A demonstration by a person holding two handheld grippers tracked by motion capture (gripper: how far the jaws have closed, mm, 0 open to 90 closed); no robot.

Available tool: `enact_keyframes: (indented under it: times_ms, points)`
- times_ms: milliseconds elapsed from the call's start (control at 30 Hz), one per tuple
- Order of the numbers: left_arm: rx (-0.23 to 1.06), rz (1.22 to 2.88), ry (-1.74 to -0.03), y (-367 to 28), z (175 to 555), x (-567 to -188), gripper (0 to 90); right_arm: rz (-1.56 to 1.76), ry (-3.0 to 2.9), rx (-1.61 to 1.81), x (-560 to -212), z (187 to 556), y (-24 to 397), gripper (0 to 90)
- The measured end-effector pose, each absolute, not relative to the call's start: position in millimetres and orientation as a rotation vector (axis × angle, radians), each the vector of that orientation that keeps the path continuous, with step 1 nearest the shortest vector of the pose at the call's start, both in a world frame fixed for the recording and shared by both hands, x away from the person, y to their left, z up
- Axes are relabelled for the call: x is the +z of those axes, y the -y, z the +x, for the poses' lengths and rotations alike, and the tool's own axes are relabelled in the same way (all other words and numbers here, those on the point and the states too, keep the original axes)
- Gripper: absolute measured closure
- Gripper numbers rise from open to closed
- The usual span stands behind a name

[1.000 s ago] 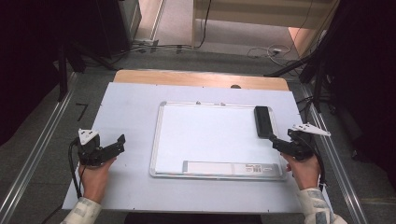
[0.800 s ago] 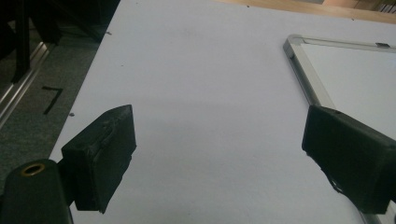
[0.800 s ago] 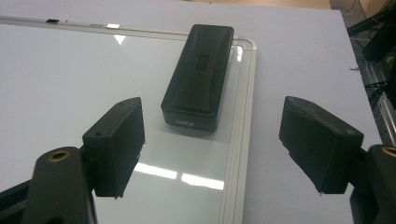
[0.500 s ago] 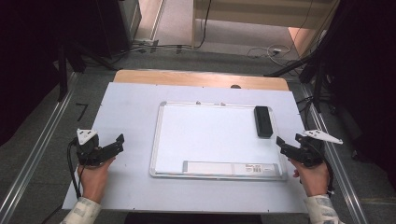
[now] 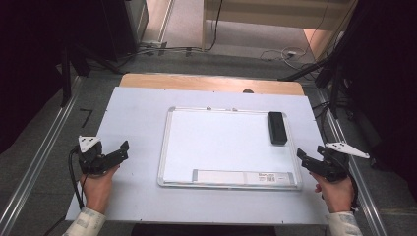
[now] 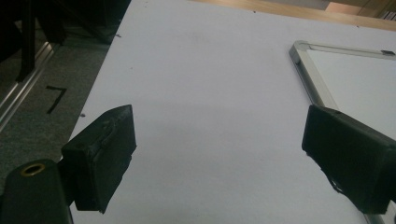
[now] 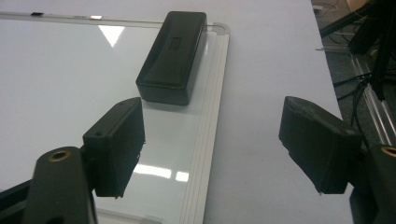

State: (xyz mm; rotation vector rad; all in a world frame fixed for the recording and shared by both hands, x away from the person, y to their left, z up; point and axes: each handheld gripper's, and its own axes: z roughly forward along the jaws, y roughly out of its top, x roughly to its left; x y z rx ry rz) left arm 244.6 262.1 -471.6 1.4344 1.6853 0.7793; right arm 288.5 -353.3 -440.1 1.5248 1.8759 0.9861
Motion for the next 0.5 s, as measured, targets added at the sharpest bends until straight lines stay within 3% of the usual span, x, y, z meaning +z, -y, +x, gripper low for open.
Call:
enact_keyframes:
  times_ms: [500]
  points:
    - [0.773,1.433,-1.683,-262,244,-471,10.3,1.557,-1.857,0.958,-443,279,369,21.2]
